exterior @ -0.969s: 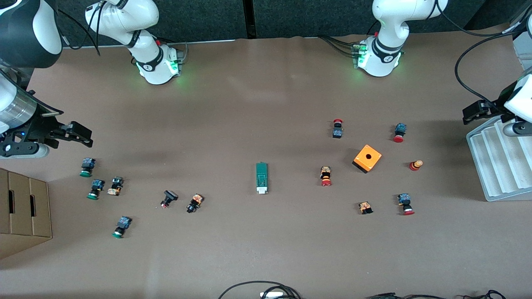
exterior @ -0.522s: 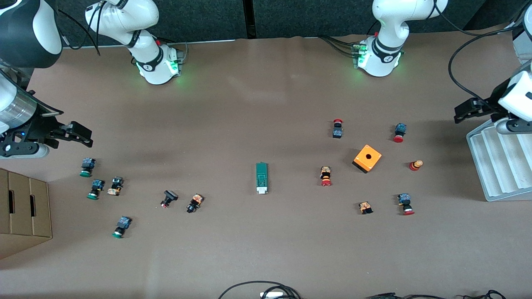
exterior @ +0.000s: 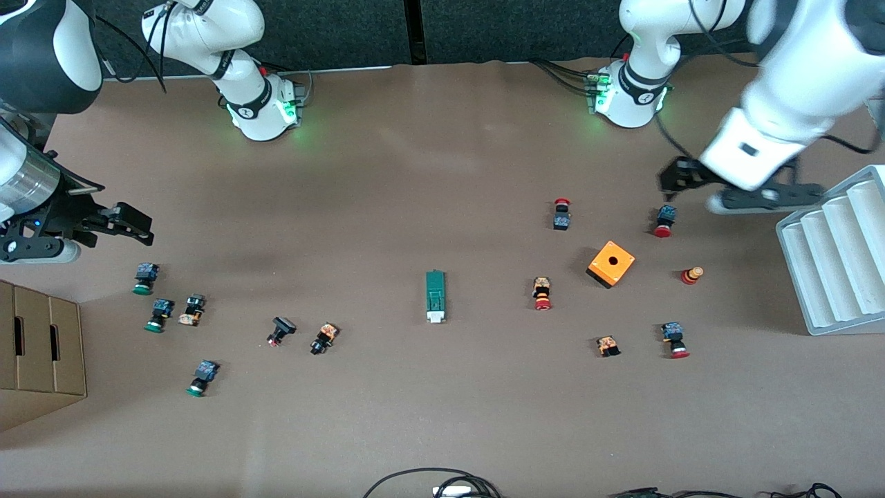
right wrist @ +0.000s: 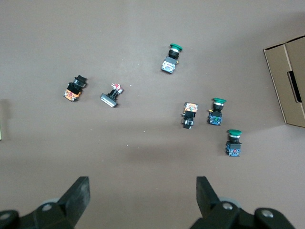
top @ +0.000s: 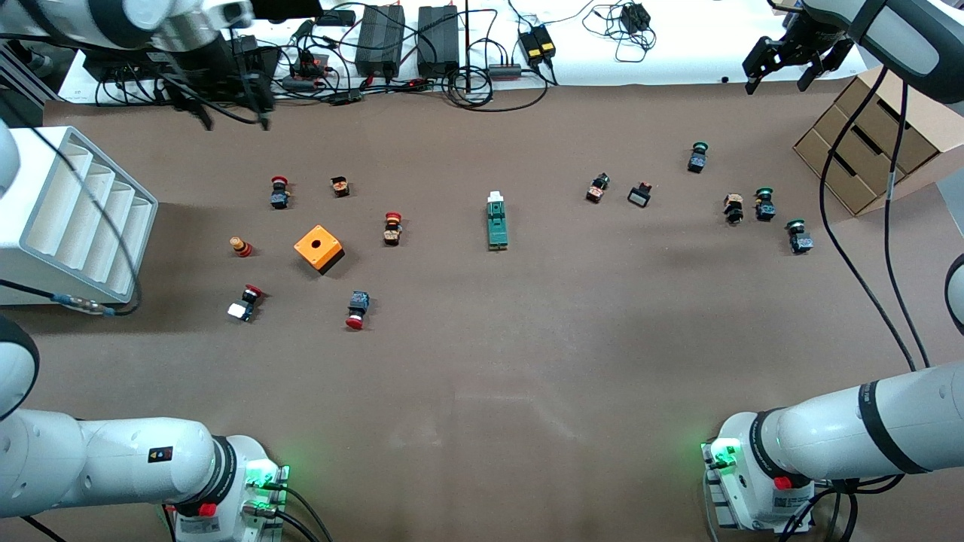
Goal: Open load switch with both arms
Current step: 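Move the left gripper over the green load switch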
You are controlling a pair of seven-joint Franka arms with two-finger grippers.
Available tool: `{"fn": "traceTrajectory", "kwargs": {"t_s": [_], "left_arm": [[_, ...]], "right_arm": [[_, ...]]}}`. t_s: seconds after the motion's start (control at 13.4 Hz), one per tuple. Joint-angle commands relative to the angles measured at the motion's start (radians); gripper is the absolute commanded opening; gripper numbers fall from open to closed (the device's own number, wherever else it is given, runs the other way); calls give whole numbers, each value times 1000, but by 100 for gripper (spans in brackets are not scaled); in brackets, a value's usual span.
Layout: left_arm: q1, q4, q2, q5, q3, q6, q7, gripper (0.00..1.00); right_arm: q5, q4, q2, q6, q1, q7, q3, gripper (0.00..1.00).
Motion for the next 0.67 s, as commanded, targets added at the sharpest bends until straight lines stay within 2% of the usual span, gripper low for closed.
{"fn": "traceTrajectory", "kwargs": {"t_s": [0.0, 0.15, 0.37, 0.6], "left_arm": [[5, 13, 14, -24, -65, 30, -81, 100], [1, 13, 38, -38, -138, 108, -137, 100], [-25, 12, 98, -20, -220, 235, -324, 100], [-99, 10, 165, 70, -247, 326, -472, 100]], "right_arm": [[4, 9, 1, 2, -9, -3, 6, 100], [4, 9, 1, 1, -9, -1, 6, 100], [4, 9, 1, 1, -9, -1, 6, 100], [4, 7, 1, -1, -9, -1, 6, 100]]}}
